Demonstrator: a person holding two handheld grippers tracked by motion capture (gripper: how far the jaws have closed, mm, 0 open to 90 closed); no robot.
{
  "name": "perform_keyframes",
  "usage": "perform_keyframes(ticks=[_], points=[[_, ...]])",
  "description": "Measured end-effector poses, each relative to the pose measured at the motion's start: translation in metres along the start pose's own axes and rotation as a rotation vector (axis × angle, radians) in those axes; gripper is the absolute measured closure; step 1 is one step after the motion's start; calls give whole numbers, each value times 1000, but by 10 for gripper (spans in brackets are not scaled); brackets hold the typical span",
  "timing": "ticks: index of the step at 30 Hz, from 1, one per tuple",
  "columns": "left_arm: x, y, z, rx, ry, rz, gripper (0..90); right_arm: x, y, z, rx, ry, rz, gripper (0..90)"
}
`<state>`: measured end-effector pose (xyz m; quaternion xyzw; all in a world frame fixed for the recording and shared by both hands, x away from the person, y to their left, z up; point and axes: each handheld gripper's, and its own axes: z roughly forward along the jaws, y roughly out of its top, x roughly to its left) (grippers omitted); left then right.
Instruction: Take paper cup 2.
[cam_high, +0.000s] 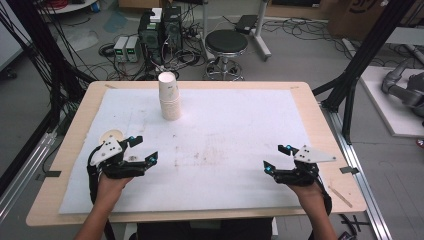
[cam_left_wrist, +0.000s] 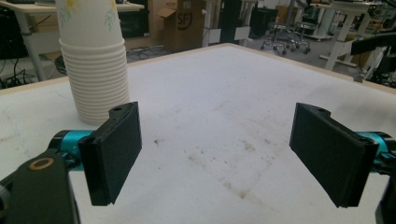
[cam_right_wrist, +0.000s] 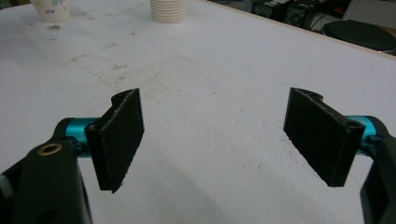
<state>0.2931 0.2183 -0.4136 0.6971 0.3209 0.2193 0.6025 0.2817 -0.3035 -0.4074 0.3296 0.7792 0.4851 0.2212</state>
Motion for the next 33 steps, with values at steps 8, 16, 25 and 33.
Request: perform_keyframes(ticks=[8,16,25,33], points=[[5,21,15,7,7,6,172,-1,1,-1,-5,3,4,208],[19,50,35,25,29,-5,171,0,1,0,-2,11,3,208],[33,75,55,52,58,-17,172,-1,1,-2,-8,8,9,208],[47,95,78,86,81,-22,171,-1,2,-1,-5,16,10,208]])
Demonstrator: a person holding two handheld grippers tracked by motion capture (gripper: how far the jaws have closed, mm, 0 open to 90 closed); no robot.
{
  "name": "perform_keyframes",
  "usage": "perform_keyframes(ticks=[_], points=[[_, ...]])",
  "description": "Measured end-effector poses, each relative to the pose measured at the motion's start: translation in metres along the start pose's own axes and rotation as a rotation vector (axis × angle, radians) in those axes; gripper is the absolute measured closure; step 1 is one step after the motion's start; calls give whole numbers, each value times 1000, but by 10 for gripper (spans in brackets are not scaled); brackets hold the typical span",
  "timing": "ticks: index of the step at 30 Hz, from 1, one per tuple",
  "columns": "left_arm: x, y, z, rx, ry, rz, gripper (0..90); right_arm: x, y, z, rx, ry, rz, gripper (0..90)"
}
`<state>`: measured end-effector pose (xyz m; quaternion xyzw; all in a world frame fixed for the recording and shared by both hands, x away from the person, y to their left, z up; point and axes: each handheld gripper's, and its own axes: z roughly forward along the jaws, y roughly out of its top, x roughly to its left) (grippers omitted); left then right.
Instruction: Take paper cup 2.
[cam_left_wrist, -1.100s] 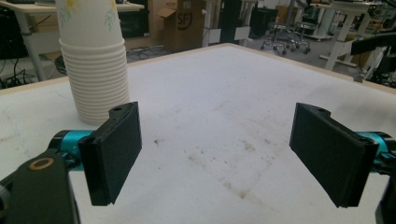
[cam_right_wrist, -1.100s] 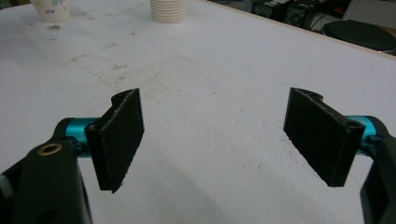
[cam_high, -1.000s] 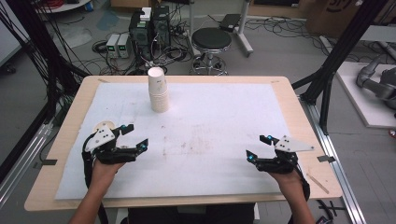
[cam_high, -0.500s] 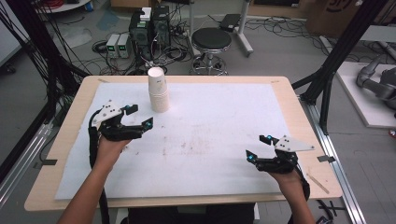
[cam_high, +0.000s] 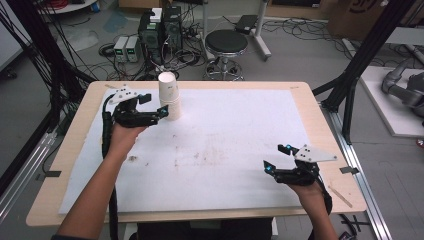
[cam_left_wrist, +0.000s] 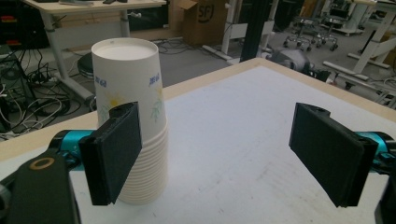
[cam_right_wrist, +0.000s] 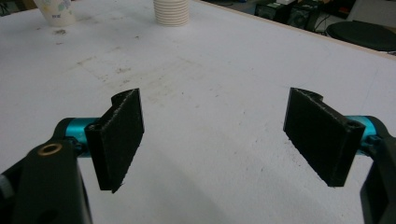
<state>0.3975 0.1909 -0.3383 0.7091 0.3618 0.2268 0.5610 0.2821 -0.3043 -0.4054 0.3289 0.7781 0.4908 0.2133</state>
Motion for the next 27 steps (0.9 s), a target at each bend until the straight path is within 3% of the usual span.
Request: perform_keyframes(ticks=[5,9,21,27], points=[[7,11,13,8,37,-7,171,-1,0,-1,-1,1,1,208],[14,15,23,24,95,-5,171,-1,0,-2,-1,5,5,208],[33,32,59,70,127,-10,170,0,1,-2,-5,7,5,208],[41,35,79,129,144,-18,173,0,1,-3,-8,6,3,208]])
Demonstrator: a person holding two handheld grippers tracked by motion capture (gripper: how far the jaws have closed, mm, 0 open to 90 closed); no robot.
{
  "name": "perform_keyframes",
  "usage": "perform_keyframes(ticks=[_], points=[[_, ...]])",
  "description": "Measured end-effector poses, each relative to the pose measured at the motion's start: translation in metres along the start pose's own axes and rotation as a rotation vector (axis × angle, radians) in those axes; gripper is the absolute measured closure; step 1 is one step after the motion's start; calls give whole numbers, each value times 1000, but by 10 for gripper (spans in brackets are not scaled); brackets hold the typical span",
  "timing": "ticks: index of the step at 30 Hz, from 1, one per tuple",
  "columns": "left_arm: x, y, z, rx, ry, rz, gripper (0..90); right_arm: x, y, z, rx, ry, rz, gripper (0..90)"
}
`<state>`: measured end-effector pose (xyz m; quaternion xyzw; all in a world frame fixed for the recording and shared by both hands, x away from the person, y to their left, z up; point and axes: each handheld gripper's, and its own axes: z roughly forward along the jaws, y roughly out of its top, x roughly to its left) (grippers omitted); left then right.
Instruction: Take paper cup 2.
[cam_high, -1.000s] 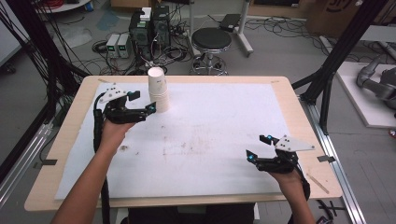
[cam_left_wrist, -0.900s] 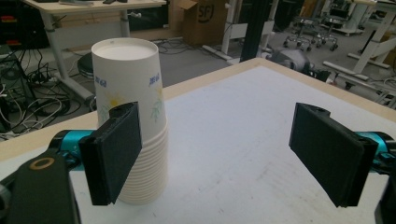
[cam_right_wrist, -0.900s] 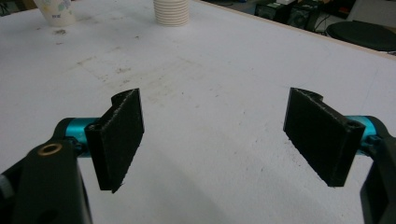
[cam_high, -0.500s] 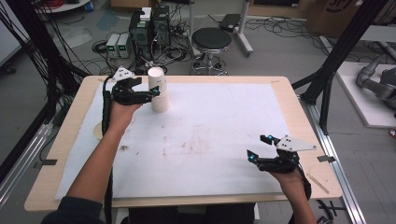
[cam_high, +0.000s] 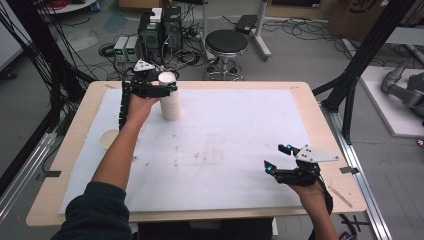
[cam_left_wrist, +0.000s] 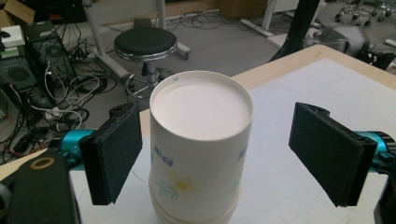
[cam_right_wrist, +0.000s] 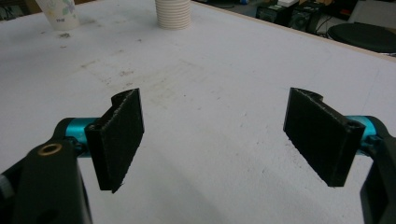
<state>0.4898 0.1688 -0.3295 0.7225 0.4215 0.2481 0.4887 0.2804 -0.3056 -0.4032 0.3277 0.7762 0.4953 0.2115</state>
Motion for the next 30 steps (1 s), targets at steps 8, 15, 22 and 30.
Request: perform_keyframes(ticks=[8,15,22,30], points=[[8,-7,15,2,14,-31,222,-2,-1,-1,-2,-3,3,208],[8,-8,17,-12,-9,-18,321,-2,-2,0,2,-2,7,208],[7,-4,12,-42,2,-6,330,-1,-2,1,6,-2,5,208],[3,13,-5,-111,0,12,350,-1,-1,1,5,-1,4,208]])
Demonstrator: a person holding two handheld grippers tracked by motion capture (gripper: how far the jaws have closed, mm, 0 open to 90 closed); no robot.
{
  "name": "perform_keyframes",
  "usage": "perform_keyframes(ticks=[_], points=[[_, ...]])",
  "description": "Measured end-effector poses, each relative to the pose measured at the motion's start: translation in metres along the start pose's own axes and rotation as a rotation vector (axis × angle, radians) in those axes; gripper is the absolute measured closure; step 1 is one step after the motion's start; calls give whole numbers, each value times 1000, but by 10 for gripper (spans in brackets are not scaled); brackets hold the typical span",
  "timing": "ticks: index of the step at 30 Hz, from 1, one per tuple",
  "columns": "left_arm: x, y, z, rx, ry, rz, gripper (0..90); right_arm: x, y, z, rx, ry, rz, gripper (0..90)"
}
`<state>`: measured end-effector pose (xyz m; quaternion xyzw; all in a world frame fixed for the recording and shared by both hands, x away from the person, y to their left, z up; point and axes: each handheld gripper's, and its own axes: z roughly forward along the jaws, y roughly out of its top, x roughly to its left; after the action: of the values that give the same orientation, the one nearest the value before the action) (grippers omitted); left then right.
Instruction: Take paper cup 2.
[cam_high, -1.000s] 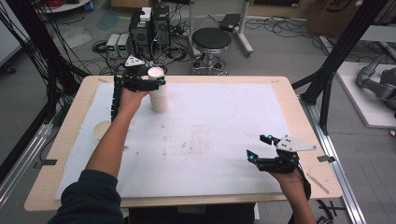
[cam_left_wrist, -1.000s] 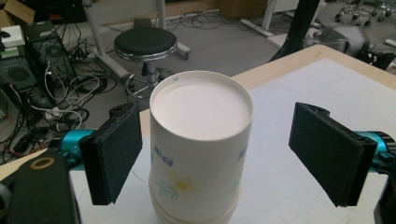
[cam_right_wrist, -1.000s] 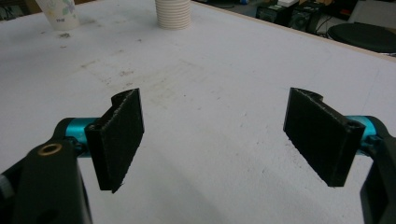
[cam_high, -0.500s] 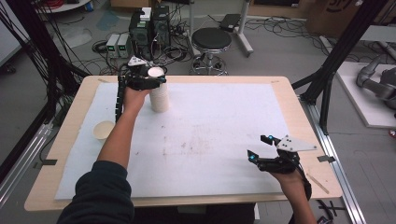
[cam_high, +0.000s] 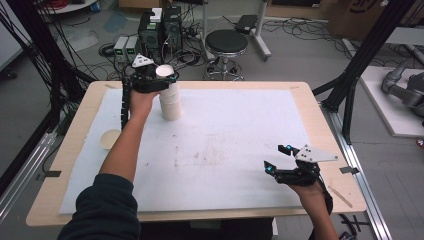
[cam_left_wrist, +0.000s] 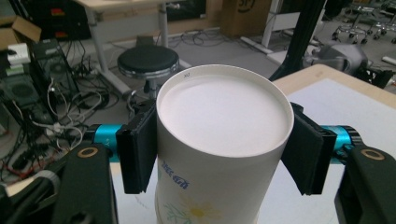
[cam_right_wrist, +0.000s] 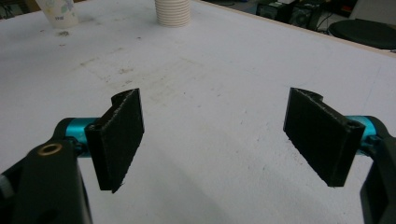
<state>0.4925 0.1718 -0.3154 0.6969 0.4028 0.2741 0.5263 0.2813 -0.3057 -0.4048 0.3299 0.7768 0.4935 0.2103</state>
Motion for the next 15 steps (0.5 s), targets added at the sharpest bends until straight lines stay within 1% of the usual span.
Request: perform_keyframes(ticks=[2,4,6,9,11,13,15], points=[[-2,6,-5,-19,0,8,354,0,0,0,2,2,5,208],[-4,12,-11,-42,1,5,356,0,0,0,-1,1,1,208],[-7,17,-19,-81,-6,12,356,0,1,0,1,4,-2,208],[-11,23,-31,-113,0,35,357,0,1,-1,-3,6,1,208],[-13,28,-41,-142,6,38,360,1,1,-1,-3,6,4,208],[-15,32,-51,-174,0,39,362,2,1,-1,-5,7,1,208],[-16,35,-59,-192,-7,53,362,3,3,-1,-8,9,-3,208]])
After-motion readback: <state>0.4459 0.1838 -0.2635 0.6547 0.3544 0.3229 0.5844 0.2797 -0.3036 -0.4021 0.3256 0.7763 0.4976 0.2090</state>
